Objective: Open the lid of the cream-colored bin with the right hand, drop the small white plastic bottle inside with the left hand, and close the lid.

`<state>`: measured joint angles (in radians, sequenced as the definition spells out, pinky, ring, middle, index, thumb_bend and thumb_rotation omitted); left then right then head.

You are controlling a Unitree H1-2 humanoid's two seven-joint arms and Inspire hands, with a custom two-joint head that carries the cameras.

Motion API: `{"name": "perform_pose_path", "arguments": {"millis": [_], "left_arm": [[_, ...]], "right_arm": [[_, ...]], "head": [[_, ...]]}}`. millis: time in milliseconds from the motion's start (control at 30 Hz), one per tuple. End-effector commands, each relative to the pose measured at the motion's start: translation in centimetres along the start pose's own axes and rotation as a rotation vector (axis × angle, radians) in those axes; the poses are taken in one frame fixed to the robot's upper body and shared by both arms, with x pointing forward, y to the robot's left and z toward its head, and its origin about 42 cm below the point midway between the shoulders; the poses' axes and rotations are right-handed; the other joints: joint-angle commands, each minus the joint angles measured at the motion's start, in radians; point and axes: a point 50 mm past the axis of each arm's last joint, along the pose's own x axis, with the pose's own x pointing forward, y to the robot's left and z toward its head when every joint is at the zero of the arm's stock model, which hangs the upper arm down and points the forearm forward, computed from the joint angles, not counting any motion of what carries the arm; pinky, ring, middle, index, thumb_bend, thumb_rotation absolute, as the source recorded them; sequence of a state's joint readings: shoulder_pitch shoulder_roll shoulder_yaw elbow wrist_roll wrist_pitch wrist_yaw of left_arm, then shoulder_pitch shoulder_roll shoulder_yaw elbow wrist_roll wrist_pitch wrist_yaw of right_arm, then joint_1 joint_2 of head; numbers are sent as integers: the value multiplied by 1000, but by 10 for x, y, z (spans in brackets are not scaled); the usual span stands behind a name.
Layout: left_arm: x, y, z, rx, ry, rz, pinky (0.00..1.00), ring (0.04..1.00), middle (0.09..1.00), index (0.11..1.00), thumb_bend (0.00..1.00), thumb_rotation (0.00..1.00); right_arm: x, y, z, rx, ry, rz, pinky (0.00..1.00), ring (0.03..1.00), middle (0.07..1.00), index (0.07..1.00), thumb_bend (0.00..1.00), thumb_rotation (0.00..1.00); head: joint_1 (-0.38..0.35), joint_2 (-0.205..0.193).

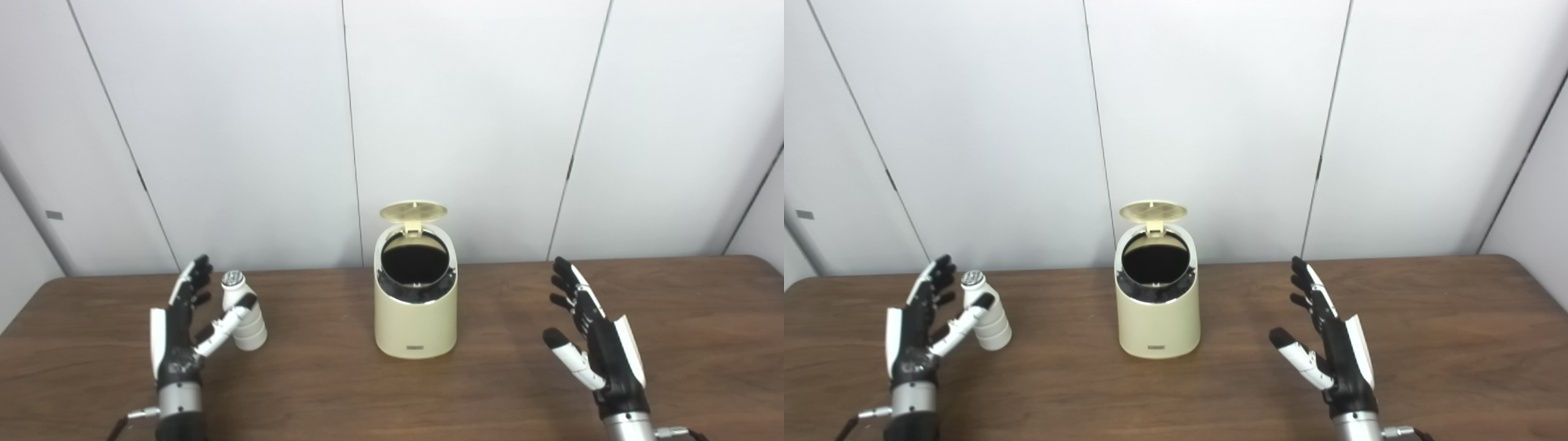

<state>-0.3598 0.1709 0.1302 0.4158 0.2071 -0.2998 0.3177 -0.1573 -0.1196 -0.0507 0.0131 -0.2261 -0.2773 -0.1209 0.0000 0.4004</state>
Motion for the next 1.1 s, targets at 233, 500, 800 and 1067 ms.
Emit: {"name": "perform_pose_path", "arguments": {"millis": [233,500,800,1067], "left_arm": [[17,-1,13,31,-94,0,848,878,863,878,1000,471],[20,-2,5,72,-41,5,844,871,853,868,1000,434],[36,-5,-4,98,-4,23,824,862,839,860,1000,429],[41,-11,-6,91,11,3,755,828,820,844,1000,372]], "right_arm": [[12,-5,13,3,-82,-12,822,901,926,921,887,833],[11,-7,12,20,-78,-13,839,912,930,922,903,826],[7,-13,10,27,-61,-3,880,930,938,924,914,832],[5,-14,5,29,-48,5,893,938,943,928,931,834]], "head": [[2,1],[7,1],[24,0],[20,1]]}}
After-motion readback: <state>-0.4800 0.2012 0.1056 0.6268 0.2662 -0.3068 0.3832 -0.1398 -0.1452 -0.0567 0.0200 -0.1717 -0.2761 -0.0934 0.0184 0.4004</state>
